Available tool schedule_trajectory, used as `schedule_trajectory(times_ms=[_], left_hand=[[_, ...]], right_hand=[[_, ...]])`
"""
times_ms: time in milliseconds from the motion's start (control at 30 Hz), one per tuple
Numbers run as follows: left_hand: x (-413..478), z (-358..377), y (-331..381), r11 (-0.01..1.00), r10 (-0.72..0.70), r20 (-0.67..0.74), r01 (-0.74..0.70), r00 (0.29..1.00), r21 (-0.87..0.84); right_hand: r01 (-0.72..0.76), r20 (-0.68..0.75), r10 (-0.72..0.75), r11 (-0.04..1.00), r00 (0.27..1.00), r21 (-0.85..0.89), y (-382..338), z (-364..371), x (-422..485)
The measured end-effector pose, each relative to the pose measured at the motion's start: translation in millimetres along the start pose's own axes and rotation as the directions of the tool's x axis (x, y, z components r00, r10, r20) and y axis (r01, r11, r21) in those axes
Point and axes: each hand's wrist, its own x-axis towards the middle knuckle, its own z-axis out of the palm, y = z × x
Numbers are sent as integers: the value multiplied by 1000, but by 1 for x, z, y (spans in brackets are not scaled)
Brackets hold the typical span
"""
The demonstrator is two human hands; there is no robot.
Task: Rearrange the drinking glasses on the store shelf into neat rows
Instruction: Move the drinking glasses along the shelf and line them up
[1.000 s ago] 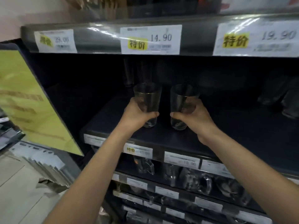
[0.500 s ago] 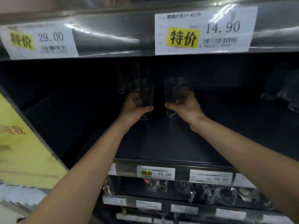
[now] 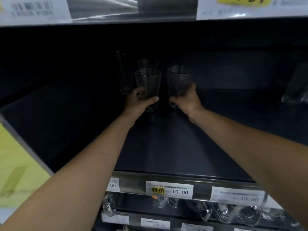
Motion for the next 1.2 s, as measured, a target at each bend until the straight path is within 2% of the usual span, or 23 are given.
schedule_trajectory(times_ms=[267, 567, 800, 1200], left_hand=[[22, 0, -11, 999, 40, -31, -40, 999, -15], [36, 1, -19, 997, 82, 21, -82, 996, -11], [43, 6, -21, 993, 107, 3, -107, 994, 46], [52, 7, -29, 997, 65, 3, -65, 998, -32]], right_hand=[[-14, -66, 13, 1000, 998, -17, 3, 14, 24], [-10, -98, 6, 999, 995, -46, 4, 24, 45], [-15, -121, 4, 996, 993, -91, 3, 27, 56], [-36, -146, 20, 994, 989, -107, 7, 37, 72]])
